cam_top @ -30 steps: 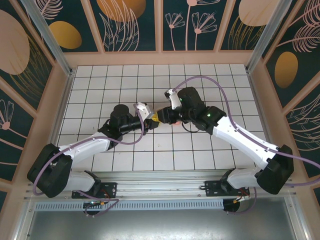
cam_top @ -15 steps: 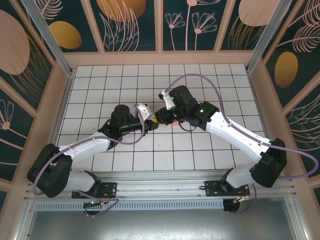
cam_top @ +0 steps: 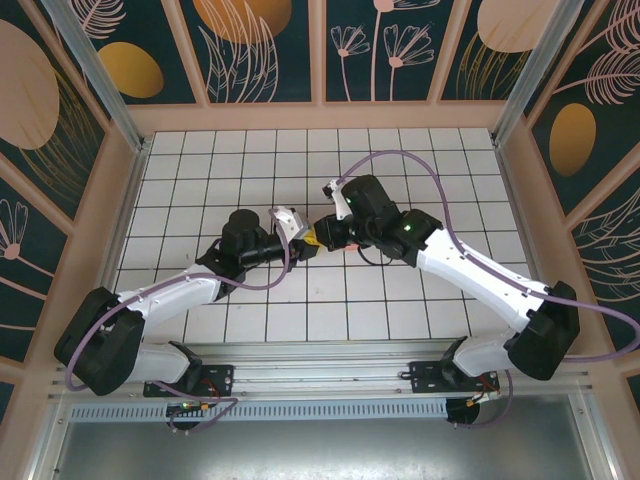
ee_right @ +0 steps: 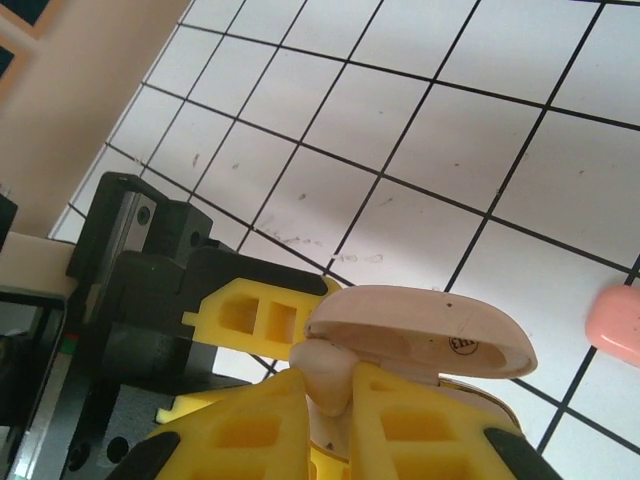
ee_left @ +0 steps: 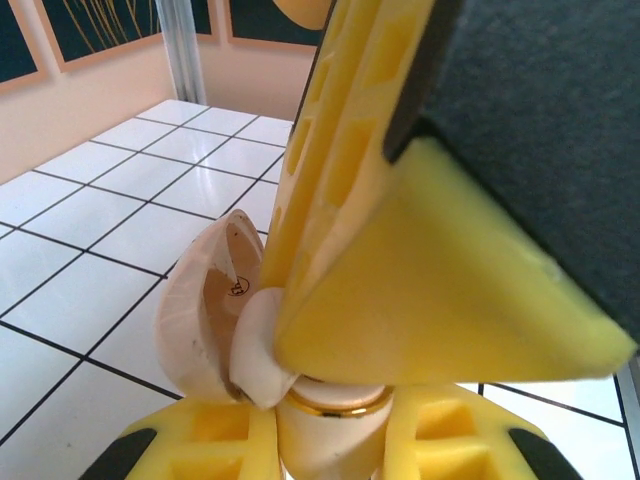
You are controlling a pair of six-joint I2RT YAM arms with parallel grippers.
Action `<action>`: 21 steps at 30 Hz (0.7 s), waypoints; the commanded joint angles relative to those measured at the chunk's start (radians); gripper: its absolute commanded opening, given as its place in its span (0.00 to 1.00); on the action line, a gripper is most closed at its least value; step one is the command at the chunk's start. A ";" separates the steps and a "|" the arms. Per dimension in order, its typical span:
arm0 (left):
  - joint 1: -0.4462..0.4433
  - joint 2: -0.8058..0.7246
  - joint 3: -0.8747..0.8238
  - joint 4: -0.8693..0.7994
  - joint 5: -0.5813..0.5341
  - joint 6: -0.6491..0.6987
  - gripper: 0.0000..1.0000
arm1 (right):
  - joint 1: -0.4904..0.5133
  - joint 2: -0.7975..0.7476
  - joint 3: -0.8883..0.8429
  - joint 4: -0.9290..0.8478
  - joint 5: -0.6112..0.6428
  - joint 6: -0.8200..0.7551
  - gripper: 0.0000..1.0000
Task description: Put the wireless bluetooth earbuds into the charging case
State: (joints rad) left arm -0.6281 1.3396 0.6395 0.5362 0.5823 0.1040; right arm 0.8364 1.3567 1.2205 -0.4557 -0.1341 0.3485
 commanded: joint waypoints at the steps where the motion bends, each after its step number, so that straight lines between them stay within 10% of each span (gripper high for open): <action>1: -0.015 -0.030 0.022 0.066 0.020 0.026 0.10 | 0.011 -0.036 -0.027 0.095 0.052 0.084 0.14; 21: -0.016 -0.041 0.009 0.076 -0.030 0.012 0.10 | 0.038 -0.110 -0.106 0.197 0.106 0.122 0.13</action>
State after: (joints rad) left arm -0.6361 1.3197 0.6395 0.5812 0.5484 0.1051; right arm 0.8661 1.2778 1.1313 -0.3183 -0.0628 0.4625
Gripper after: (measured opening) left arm 0.180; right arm 0.135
